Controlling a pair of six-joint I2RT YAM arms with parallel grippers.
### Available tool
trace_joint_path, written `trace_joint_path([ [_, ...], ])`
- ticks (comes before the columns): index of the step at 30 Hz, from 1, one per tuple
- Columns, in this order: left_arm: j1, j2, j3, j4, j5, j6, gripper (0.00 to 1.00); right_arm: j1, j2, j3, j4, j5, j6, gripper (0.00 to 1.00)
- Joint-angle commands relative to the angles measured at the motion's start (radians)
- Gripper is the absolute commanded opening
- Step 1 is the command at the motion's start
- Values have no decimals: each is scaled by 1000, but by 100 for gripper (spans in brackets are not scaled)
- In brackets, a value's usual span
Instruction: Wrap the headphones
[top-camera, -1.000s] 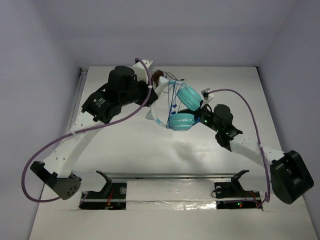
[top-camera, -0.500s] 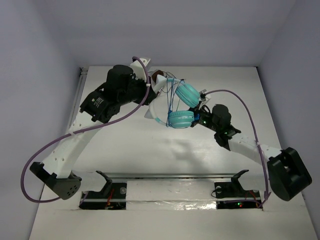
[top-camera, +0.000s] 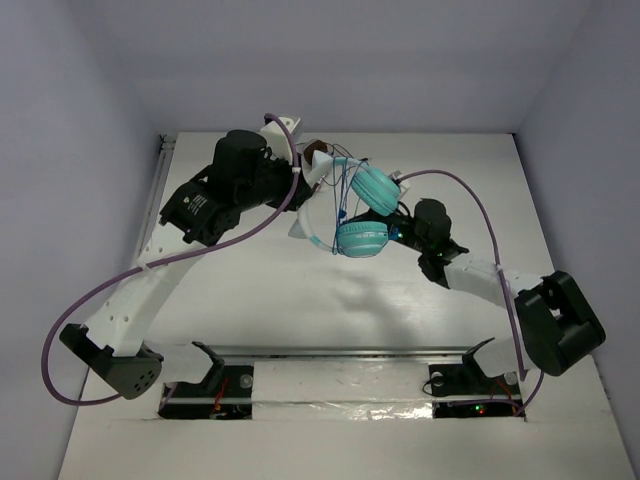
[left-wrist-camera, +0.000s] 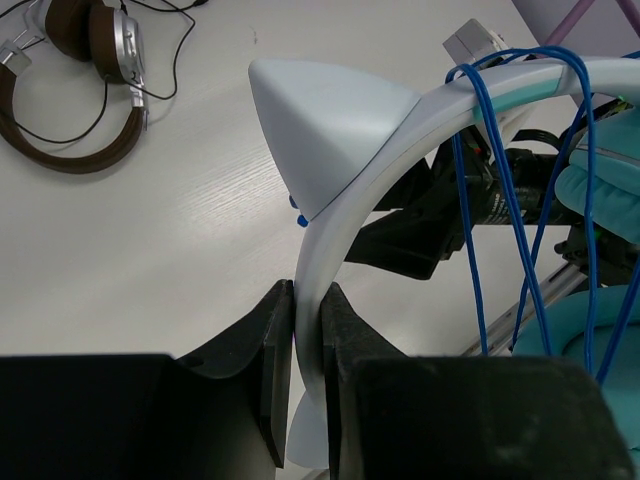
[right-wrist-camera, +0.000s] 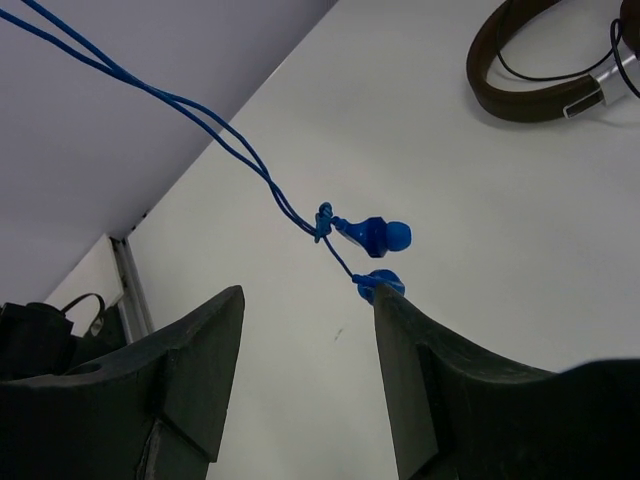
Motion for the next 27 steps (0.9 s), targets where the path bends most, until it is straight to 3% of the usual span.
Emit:
trace_joint_path([
  [1,3,-32,37,74,26,-43,0,0,5,47,66,11,-30,61],
  [16,3,-36,45,74,50,-53,0,9,45,75,77,5,-31,58],
  [27,12,-31,36,137,-43,-104,0,71,68,15,160,9,89,21],
])
